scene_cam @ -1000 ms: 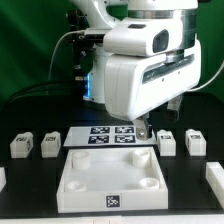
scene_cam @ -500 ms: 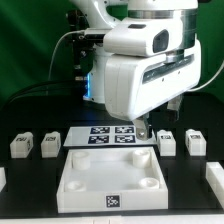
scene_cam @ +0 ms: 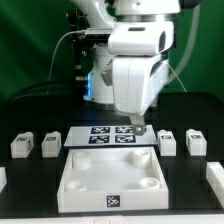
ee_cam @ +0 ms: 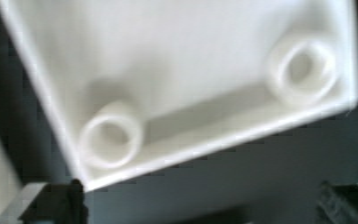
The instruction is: Assemble one leg
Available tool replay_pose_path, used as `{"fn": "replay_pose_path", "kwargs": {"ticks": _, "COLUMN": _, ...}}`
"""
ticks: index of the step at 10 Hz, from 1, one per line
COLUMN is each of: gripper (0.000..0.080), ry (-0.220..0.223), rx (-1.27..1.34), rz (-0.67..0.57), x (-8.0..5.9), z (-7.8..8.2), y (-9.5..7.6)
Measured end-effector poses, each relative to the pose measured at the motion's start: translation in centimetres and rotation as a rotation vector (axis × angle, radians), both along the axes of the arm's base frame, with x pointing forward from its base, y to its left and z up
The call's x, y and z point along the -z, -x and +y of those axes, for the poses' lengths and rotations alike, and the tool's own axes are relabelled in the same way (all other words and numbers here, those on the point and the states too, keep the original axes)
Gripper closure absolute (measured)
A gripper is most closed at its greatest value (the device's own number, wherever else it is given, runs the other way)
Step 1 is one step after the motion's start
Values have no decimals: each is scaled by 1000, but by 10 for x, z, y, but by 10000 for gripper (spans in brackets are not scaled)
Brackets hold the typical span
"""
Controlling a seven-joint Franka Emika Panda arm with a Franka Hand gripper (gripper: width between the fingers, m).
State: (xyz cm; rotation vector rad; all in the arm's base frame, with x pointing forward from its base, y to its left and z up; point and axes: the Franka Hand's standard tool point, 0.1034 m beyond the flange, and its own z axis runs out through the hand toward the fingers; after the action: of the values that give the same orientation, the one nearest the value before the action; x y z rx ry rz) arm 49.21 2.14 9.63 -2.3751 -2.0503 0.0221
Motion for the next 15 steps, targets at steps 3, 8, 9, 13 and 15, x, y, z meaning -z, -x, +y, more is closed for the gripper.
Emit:
{"fn": "replay_pose_path", "kwargs": {"ticks": 3, "gripper": 150, "ry": -23, "rx": -278, "rz": 37, "x": 38, "z": -40, "y": 38}}
{"fn": "replay_pose_path", "kwargs": {"ticks": 8, "gripper": 150, "ry": -42, "rx": -187, "rz": 83, "x": 76, "z": -36, "y": 54}}
{"fn": "replay_pose_path", "kwargs": {"ticks": 9, "gripper": 150, "ry": -43, "rx": -182, "rz": 86, "x": 78, "z": -38, "y": 56}}
{"fn": "replay_pose_path", "kwargs": {"ticks": 13, "gripper": 432, "ry": -43, "rx": -182, "rz": 88, "x": 78, "z": -38, "y": 56}}
{"fn": "replay_pose_path", "kwargs": {"ticks": 15, "gripper": 613, "ry": -43, "rx": -181, "rz": 88, "x": 78, "z": -38, "y": 57}}
